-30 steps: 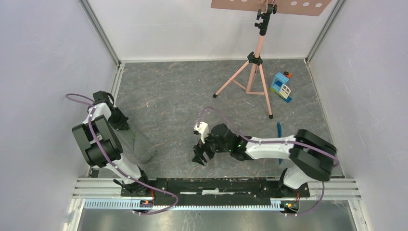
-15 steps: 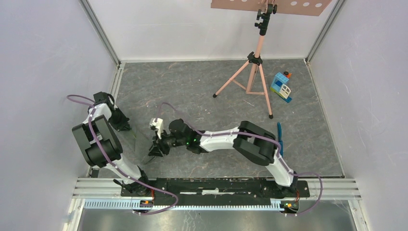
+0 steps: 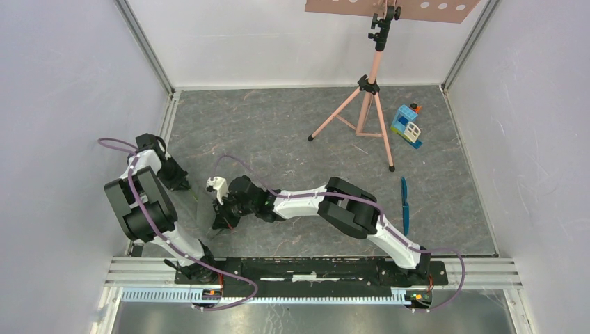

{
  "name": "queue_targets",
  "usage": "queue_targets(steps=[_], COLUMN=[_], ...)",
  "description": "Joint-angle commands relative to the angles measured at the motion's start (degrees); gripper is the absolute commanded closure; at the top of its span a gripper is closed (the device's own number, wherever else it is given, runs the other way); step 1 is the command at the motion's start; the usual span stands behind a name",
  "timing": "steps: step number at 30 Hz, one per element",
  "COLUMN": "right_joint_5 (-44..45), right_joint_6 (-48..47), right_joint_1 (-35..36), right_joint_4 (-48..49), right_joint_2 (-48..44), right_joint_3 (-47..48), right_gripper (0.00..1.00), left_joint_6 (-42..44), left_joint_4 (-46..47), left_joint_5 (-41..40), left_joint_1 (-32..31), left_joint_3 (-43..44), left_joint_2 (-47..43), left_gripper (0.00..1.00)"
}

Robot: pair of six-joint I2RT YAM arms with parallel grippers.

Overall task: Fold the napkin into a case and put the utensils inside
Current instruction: Insert the fork into the folded napkin.

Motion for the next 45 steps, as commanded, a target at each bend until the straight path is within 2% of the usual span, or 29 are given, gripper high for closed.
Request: queue_targets(steps=[1,11,21,28,37,40,45], right_joint_5=[1.09,0.82,0.27,-0.10,-0.61,-0.72,-0.95], right_joint_6=[2.69,3.91,4.03,3.83,3.94,3.87,3.84], right_joint_1=[-0.08,-0.22,-0.20,-0.20,-0.25,-0.25,-0.35], right_joint_4=[-5.19,-9.64,-9.08,-8.82,-8.77,-8.72,-8.78], right_joint_2=[2.65,6.10,6.28,6.21,6.55,6.56,6.62], right_joint_3=[3.07,7.56,7.50,7.47,7.89,7.93,8.01], right_gripper=[0.97,1.00,1.00,1.00,1.00,0.99,1.00], left_joint_6=[1.15,0.55,-0.40,0.70,1.75,1.37,0.96], left_joint_4=[-1.04,-1.60,0.67,-1.93,-2.53,-2.21,-2.74], left_joint_5=[1.21,4.56,2.20,4.97,6.92,4.74,1.35], left_joint_1=[0.13,0.01,0.03,-0.01,-0.13,-0.11,-0.12], left_joint_3=[-1.01,-4.86,-9.84,-8.49,-7.65,-7.33,-5.67], left_joint_2=[-0.97,-4.79,-13.51,-9.26,-7.05,-8.43,-12.16], left_gripper=[0.98,0.98,0.98,0.97,0.86,0.73,0.63])
